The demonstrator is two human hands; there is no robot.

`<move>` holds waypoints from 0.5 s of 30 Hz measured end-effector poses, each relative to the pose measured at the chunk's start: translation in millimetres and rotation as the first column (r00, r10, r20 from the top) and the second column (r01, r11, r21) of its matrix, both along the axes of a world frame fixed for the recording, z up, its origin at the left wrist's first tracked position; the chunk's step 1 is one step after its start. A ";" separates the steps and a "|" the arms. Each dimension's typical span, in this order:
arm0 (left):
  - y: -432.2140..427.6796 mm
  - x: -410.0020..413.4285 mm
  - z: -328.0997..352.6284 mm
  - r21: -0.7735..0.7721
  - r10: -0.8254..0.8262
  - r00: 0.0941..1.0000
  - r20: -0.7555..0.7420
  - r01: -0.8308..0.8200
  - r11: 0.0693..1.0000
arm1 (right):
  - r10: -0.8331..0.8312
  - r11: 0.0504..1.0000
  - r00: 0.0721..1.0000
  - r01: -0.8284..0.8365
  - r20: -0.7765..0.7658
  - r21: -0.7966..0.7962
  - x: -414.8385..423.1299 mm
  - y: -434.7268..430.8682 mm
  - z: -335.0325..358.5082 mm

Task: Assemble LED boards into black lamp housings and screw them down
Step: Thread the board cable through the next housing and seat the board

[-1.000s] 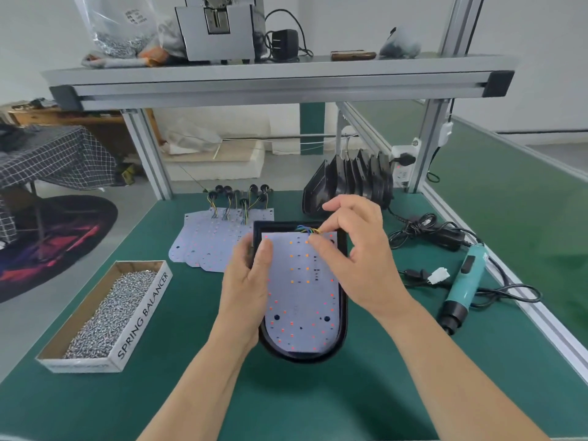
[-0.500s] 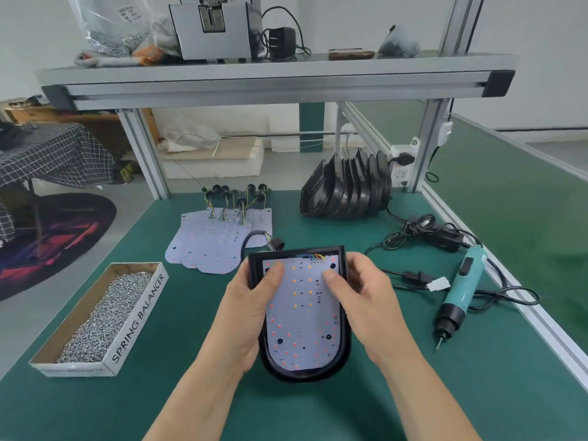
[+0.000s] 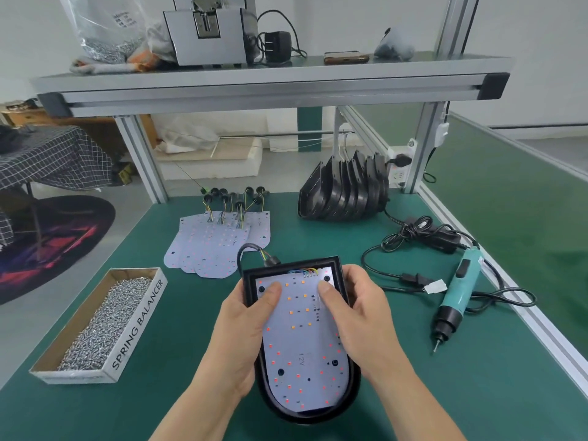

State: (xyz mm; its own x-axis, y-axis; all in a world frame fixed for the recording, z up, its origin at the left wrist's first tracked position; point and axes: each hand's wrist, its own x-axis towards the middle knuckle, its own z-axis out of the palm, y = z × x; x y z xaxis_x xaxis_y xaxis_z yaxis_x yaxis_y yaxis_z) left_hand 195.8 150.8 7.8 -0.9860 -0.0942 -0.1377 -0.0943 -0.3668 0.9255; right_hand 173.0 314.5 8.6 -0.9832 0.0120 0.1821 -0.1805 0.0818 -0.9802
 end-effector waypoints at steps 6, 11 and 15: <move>-5.5 2.2 2.3 0.024 0.029 1.000 0.003 -0.029 0.999 | 0.198 0.980 0.980 -0.198 -0.004 -0.026 -1.8 6.4 7.0; -12.3 0.3 11.3 0.004 -0.072 0.995 -0.068 0.072 0.997 | 0.418 0.834 0.908 -0.371 0.031 -0.408 -19.5 24.0 -2.5; -2.8 2.8 16.1 -0.061 -0.223 0.959 -0.173 0.215 0.975 | 0.644 0.755 0.764 -0.626 0.041 -0.195 -19.6 0.7 -13.3</move>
State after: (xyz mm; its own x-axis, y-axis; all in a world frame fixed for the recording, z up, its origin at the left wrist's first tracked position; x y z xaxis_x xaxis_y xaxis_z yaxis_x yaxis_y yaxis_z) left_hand 198.6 148.1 23.9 -0.9913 0.1248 0.0406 -0.0010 -0.3165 0.9486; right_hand 153.4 315.2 -4.7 -0.7874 -0.6012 0.1361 -0.0359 -0.1758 -0.9838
